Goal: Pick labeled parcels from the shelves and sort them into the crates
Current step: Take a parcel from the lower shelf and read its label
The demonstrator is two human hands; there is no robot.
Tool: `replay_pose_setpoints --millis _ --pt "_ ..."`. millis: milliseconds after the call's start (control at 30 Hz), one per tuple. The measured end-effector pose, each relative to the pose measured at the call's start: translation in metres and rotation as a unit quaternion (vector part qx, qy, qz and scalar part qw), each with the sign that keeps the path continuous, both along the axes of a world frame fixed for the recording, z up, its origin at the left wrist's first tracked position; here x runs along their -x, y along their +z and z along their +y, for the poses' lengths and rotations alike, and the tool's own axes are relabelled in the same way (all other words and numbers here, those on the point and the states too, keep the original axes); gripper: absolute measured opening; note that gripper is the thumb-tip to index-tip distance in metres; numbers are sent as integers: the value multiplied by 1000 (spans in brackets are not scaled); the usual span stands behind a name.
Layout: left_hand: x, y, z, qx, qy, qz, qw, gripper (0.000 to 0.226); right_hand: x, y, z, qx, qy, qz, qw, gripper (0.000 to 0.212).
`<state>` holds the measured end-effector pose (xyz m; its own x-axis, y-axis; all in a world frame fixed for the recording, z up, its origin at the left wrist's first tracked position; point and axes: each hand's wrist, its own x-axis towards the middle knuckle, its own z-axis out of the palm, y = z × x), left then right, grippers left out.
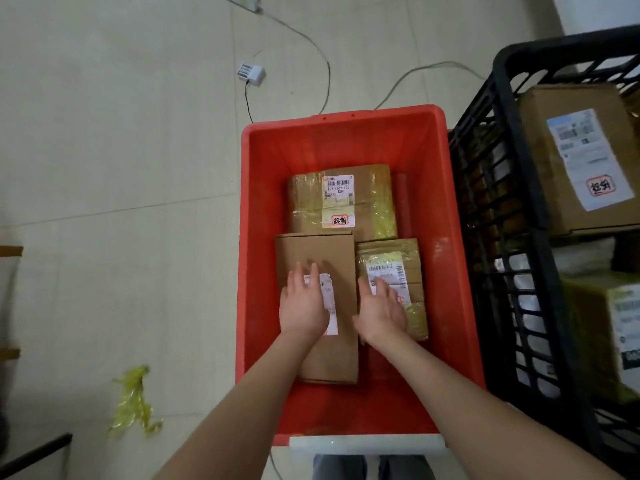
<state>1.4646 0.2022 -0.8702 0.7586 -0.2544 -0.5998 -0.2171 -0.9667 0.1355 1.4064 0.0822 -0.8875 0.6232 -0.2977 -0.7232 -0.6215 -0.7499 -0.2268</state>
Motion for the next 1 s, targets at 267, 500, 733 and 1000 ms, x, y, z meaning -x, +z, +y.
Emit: replay_pose_setpoints --millis 267,500,733,1000 --pt "-44 -27 -46 -8 -102 -95 990 87 -39 -24 -45 81 106 -13 991 99" --pt "-44 -38 -45 -35 -113 -62 991 91 -45 -34 -61 86 153 9 985 97" --pt "-40 -19 -40 -54 -137 -37 988 87 -29 -14 -52 76 151 25 985 89" --pt "-1 31 -31 -52 -205 -26 977 88 3 50 -36 65 57 -42 995 87"
